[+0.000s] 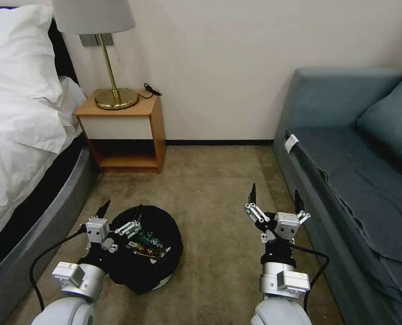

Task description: Pick up the trash bin, then pick up the garbage on the floor and place it into the trash bin.

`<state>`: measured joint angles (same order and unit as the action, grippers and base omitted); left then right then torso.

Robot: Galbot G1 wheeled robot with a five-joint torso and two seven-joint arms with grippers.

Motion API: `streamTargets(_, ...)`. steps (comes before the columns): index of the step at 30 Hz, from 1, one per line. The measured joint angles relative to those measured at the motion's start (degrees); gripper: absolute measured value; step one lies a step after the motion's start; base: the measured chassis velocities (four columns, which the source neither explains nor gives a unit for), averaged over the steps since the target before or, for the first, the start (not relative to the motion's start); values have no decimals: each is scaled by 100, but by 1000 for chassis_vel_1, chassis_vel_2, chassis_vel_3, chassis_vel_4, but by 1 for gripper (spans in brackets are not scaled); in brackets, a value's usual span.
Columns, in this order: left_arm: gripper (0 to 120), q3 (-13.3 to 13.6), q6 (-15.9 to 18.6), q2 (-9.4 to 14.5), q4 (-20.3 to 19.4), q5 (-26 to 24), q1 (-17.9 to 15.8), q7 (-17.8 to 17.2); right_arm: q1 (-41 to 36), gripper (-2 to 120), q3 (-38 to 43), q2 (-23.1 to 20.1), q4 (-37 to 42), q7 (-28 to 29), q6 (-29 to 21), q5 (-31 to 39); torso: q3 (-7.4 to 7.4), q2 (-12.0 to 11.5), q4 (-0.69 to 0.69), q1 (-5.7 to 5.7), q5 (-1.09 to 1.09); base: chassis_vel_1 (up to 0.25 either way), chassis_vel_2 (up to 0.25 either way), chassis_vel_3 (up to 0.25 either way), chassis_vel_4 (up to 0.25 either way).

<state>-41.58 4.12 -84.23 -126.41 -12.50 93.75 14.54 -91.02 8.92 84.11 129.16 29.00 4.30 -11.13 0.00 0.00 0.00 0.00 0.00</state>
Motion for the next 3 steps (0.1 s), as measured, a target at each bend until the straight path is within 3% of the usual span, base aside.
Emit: streamTargets(3, 100, 0, 1, 0, 0, 0, 0, -1, 1, 100, 0, -1, 0, 1, -1, 2, 0, 0, 0, 0, 0, 0, 0, 0, 0)
